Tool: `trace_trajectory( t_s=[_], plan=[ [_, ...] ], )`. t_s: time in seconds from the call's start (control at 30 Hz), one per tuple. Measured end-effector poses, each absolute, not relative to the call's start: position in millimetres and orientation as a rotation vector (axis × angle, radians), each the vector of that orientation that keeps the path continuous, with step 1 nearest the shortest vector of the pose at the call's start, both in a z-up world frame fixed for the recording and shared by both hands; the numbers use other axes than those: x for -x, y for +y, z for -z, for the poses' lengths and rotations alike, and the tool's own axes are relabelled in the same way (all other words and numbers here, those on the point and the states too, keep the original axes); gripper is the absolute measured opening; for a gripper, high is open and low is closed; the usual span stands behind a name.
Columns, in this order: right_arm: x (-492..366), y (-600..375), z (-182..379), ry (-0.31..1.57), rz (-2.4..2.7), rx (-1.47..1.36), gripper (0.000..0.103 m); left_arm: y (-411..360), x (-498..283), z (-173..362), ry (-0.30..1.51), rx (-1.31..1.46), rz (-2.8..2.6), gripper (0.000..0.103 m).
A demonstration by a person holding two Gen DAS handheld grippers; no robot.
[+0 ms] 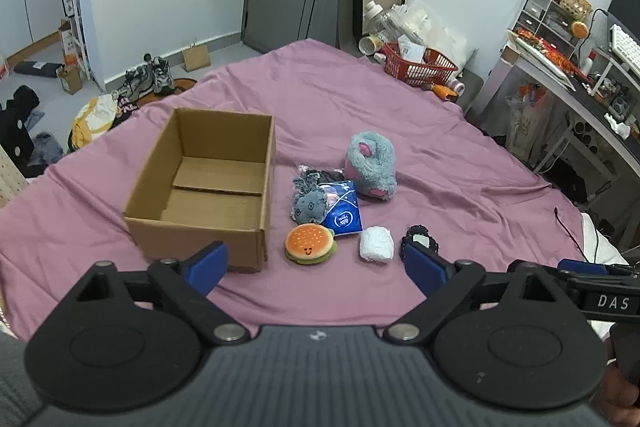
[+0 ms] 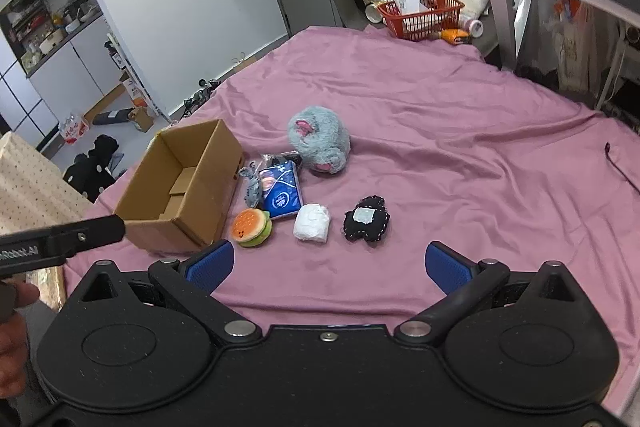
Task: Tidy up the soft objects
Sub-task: 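Grasp the white cloth bundle with the left gripper while the right gripper grasps the black plush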
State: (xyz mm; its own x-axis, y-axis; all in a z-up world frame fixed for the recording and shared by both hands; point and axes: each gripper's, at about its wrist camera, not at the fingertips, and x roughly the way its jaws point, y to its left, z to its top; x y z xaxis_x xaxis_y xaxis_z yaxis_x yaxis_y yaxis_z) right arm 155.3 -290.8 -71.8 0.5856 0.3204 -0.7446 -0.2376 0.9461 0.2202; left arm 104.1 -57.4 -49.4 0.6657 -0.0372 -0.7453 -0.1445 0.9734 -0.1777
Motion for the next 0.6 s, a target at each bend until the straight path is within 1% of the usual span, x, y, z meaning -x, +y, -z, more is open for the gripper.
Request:
trace_trajectory(
  t_s=[0.13, 0.2, 0.3, 0.43, 0.5, 0.6],
  plan=[
    [-173, -300, 83, 0.908, -0.317, -0.149, 0.097, -62, -120, 63, 0.860, 0.248, -0.060, 0.088],
    [-183, -303, 90, 0.936, -0.309, -0.178, 0.092, -66, -129, 72, 0.875, 0.256, -0.051, 0.082],
    [-197, -309, 102, 0.961, -0.305, -0.225, 0.090, -72, -143, 86, 0.909, 0.264, -0.041, 0.074],
    [-213, -314, 122, 1.005, -0.297, -0.273, 0.080, -79, -160, 103, 0.934, 0.272, -0.025, 0.068],
    [-221, -318, 129, 1.021, -0.298, -0.293, 0.077, -83, -169, 112, 0.946, 0.288, -0.016, 0.061],
    [-233, -322, 142, 1.047, -0.292, -0.319, 0.071, -89, -184, 125, 0.969, 0.306, -0.001, 0.059]
  ],
)
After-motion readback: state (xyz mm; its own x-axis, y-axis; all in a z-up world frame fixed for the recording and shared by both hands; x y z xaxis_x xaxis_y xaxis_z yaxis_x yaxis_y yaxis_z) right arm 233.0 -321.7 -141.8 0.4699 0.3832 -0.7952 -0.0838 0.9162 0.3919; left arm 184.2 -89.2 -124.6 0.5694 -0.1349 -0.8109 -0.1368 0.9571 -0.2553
